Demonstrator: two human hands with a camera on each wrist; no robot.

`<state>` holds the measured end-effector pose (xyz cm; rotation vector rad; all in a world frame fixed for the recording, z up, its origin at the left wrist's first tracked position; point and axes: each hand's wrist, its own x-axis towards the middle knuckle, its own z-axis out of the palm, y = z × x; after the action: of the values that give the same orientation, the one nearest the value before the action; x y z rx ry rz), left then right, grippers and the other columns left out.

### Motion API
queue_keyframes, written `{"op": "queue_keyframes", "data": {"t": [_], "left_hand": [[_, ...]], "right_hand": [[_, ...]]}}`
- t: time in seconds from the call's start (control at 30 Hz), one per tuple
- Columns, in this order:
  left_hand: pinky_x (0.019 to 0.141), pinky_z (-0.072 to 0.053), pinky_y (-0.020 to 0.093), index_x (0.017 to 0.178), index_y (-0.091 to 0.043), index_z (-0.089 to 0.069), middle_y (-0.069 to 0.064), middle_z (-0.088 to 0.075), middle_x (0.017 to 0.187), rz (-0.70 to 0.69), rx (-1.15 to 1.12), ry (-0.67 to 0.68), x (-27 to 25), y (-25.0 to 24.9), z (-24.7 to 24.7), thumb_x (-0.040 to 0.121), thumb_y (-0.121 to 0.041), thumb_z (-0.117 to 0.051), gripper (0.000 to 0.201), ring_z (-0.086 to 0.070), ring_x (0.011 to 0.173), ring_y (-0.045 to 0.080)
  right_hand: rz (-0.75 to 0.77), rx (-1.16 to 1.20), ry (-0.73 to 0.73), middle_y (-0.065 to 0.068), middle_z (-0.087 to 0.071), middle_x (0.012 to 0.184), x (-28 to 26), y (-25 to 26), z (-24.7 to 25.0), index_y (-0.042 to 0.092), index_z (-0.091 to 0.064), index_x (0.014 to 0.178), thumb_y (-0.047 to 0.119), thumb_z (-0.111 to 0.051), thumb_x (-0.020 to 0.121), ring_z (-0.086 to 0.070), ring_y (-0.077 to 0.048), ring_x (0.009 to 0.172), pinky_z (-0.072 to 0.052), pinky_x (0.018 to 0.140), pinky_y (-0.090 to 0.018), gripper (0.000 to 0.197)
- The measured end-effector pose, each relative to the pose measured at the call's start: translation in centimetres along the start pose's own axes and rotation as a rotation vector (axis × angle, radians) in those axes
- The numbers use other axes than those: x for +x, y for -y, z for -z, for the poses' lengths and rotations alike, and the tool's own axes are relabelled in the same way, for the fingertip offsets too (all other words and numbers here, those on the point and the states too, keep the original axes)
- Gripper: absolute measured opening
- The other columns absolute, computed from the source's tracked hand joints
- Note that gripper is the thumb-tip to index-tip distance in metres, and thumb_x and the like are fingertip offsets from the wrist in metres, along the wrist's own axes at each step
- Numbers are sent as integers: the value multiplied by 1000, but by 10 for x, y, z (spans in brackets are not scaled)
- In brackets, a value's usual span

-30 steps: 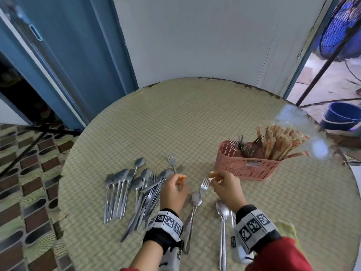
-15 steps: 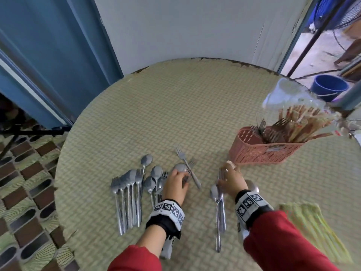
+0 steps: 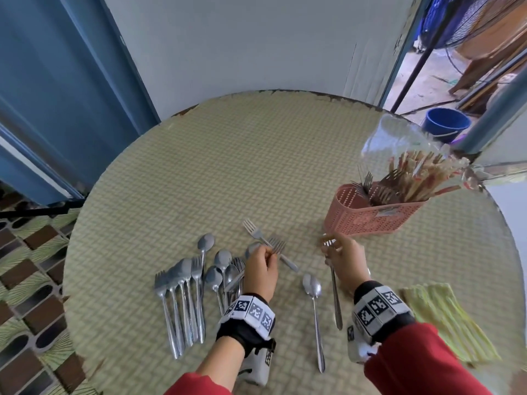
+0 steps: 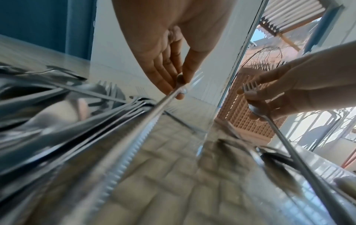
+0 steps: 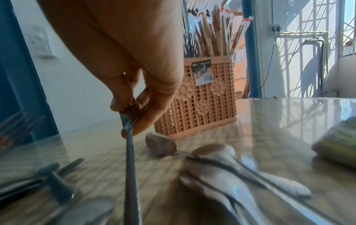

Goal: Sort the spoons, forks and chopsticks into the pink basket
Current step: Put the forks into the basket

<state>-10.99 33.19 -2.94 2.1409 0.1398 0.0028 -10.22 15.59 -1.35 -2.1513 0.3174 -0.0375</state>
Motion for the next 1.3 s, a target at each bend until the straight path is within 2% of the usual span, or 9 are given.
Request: {"op": "queue_keyframes", "data": {"t": [0.13, 0.23, 0.37, 0.53, 0.63, 0.77, 0.97, 1.1, 1.3], "left_hand": [[59, -39, 6, 106, -4, -57, -5, -56, 80, -40, -146, 22, -5, -34, 5, 93, -5, -49, 16, -57, 64, -3], [46, -42, 11, 99, -8, -57, 9, -60, 80, -92, -289, 59, -7, -63, 11, 96, -19, -46, 16, -65, 63, 13], [68, -55, 40, 95, -16, -61, 0, -66, 84, -223, -253, -4, -1, -98, 14, 95, -30, -48, 19, -65, 77, 17], [74, -54, 20, 100, -15, -59, -6, -66, 89, -396, -254, -161, 1, -154, 19, 94, -25, -50, 15, -65, 82, 9], [75, -52, 14, 97, -16, -57, -7, -64, 89, -513, -289, -280, 0, -181, 19, 95, -22, -50, 9, -64, 82, 3], [74, -52, 12, 93, -14, -49, -6, -61, 88, -669, -362, -397, 5, -204, 12, 94, -11, -50, 3, -63, 83, -4], [78, -50, 11, 92, -8, -46, -2, -58, 88, -641, -389, -332, 24, -207, -26, 95, -7, -47, 3, -60, 84, -6], [65, -50, 14, 88, -11, -44, 0, -57, 80, -571, -246, -200, 34, -198, -53, 96, -14, -46, 9, -59, 72, 4], [70, -48, 18, 122, -14, -50, -5, -60, 107, -375, -164, 103, 33, -184, -71, 98, -16, -41, 26, -60, 87, 8]], "right_hand": [[127, -12, -77, 17, -57, 68, -1, 21, 22, 23, -64, 80, 7, -64, 84, -59, -15, 70, -47, 70, -31, 17], [200, -16, -121, 20, -56, 68, -5, 39, 44, 21, -67, 84, 6, -61, 85, -55, -6, 68, -40, 65, -19, 16], [314, 11, -233, 10, -61, 69, -7, 62, 78, 19, -70, 92, 1, -60, 84, -58, 0, 64, -47, 65, -21, 23], [536, 70, -413, 3, -69, 73, -3, 88, 128, 19, -69, 88, 0, -56, 85, -66, -8, 68, -56, 68, -31, 23], [717, 48, -651, 5, -66, 74, -4, 99, 157, 8, -71, 89, -4, -57, 86, -59, -3, 70, -45, 71, -6, 18], [852, 51, -874, 2, -64, 79, 7, 93, 173, -2, -71, 91, -9, -61, 85, -56, 0, 78, -38, 75, 1, 14], [696, -36, -658, -10, -72, 84, 36, 45, 160, 3, -71, 100, -5, -57, 87, -66, -18, 74, -41, 76, -1, 21], [562, -130, -489, -10, -72, 93, 40, 23, 150, 6, -68, 110, 3, -56, 90, -65, -25, 86, -55, 78, -37, 23], [453, -208, -282, -12, -67, 106, 37, 20, 148, 6, -59, 125, 3, -47, 93, -59, -25, 99, -41, 82, -25, 34]]}}
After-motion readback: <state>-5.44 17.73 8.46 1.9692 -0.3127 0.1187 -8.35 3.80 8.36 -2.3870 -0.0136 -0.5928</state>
